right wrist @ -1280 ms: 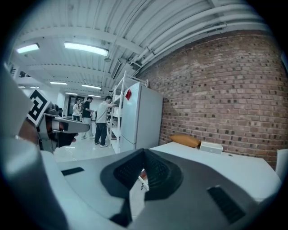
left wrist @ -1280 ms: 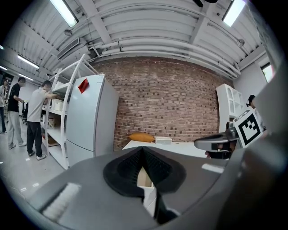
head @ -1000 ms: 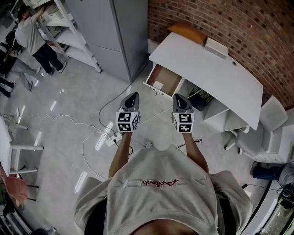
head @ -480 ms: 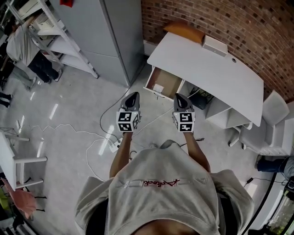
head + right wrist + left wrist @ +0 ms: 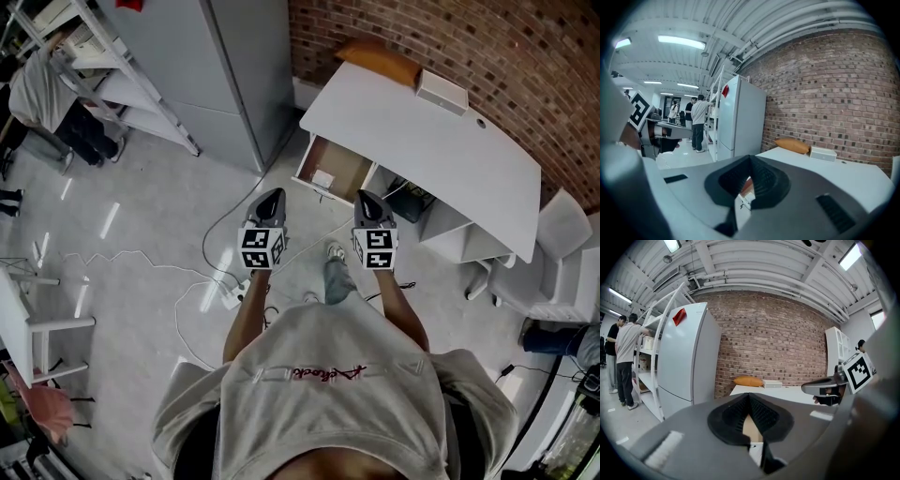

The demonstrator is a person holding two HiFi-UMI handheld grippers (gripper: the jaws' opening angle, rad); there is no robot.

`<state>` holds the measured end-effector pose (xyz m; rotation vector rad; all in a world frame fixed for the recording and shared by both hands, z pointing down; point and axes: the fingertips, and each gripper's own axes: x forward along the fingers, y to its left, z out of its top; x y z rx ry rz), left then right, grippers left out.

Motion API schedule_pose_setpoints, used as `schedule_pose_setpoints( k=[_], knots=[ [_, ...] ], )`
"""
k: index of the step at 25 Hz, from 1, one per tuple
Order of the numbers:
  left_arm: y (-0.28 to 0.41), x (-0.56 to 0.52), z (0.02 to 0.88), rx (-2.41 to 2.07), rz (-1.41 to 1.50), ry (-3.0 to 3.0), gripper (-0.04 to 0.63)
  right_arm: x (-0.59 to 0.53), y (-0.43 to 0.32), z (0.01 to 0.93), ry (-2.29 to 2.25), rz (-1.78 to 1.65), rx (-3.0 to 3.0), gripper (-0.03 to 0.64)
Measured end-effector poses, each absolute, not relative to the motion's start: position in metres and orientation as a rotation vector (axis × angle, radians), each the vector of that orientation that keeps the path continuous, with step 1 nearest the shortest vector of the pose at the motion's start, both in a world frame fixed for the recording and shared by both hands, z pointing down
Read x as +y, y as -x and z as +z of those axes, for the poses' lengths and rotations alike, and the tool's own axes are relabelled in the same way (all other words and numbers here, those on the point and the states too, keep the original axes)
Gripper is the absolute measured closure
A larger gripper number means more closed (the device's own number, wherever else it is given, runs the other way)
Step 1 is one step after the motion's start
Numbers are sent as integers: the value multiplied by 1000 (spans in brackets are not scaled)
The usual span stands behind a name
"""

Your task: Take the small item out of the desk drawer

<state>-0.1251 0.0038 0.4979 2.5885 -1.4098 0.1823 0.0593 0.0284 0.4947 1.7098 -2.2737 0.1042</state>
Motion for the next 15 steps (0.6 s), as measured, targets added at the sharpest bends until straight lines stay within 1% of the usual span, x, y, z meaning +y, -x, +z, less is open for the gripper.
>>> schedule_pose_setpoints(
  k=[7,15],
  knots=[
    [115,-39,499,-1454,178,-2565,586,-14,-68,502,-1664,111,-2298,606],
    [88,-106,502,-1487,181,-2521,586,-90,-89,501,-1608,107,-2329,606]
  ],
)
